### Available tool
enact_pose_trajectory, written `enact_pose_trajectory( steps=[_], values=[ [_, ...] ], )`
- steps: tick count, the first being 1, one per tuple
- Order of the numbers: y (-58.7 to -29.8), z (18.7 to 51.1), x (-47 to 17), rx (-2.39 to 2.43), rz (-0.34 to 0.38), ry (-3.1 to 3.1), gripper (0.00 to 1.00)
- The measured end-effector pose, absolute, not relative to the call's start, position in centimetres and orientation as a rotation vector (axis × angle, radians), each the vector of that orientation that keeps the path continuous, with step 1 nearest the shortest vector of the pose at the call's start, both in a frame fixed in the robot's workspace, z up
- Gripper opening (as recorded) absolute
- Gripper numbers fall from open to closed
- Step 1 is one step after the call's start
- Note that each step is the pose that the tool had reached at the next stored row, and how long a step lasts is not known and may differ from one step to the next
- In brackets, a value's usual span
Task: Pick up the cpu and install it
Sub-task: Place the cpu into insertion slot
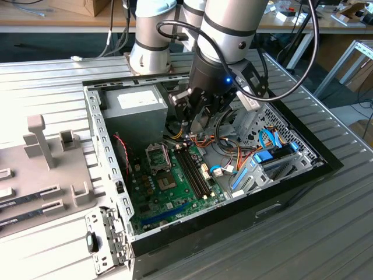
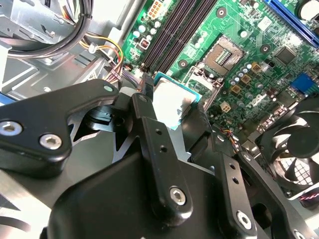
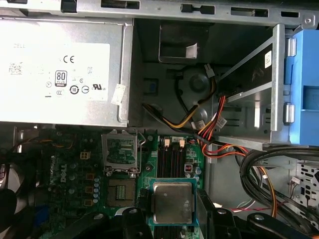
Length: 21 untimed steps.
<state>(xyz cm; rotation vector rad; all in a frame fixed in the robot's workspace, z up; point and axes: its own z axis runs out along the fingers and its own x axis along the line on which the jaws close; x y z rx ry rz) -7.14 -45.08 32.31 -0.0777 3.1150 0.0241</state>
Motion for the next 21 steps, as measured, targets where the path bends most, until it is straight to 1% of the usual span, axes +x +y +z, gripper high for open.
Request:
enact_pose_trajectory(
  steps=[21],
  values=[
    [-45.22, 31.38, -7.29, -0.078, 0.024, 3.115, 0.47]
  ],
)
